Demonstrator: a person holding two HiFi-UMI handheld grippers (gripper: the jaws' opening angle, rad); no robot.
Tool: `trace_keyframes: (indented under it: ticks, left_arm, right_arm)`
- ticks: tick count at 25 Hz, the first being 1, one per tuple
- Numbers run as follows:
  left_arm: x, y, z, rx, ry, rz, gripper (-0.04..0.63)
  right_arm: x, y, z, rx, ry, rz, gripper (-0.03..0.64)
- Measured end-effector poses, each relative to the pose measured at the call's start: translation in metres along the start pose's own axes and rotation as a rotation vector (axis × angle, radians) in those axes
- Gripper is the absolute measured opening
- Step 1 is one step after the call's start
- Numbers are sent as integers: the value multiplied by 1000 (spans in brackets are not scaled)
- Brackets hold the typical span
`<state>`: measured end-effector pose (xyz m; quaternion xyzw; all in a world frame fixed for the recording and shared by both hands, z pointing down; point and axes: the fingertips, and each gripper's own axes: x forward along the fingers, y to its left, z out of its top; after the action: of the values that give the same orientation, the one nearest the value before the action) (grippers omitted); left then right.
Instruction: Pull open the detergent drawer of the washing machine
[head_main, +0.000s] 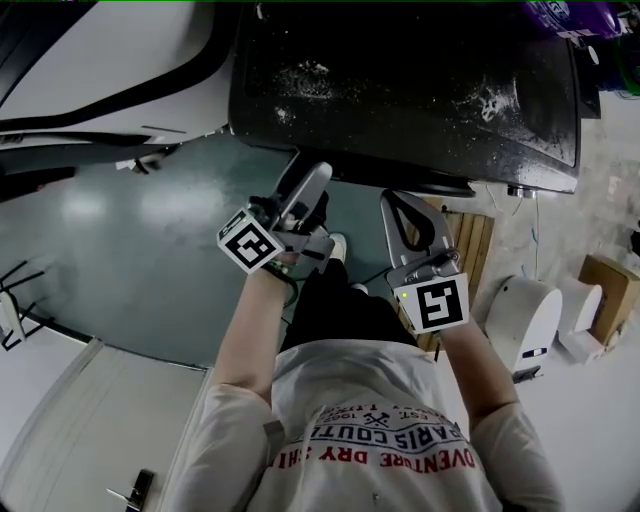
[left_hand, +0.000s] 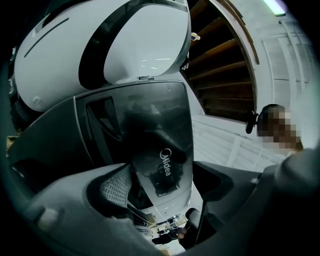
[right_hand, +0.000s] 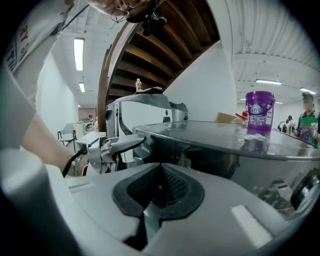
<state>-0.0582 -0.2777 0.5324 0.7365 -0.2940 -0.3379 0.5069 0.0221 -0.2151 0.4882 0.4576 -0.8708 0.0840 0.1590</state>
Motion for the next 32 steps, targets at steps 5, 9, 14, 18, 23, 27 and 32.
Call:
trace_keyframes:
  ticks: [5, 9, 14, 18, 23, 27, 32]
  left_arm:
    - [8, 0, 5, -1, -32, -43, 388]
    - [7, 1, 5, 0, -92, -57, 376]
    - [5, 0, 5, -35, -134, -84, 351]
    - [6, -1, 3, -90, -116, -85, 337]
    - [5, -1, 4, -109, -130, -77, 333]
    - [4, -1, 4, -116, -138, -71, 331]
    - [-18, -10, -4, -107, -197, -90, 318]
  right_arm:
    - [3, -2, -7, 8, 11, -5, 2]
    - [4, -5, -19, 24, 43, 0, 2]
    - [5, -11, -24, 37, 53, -13, 2]
    - [3, -14, -20, 39, 34, -28, 2]
    - [3, -18, -17, 48, 13, -50, 2]
    - [0, -20, -19, 22, 16, -55, 2]
    - [-4, -21, -20, 12, 15, -61, 2]
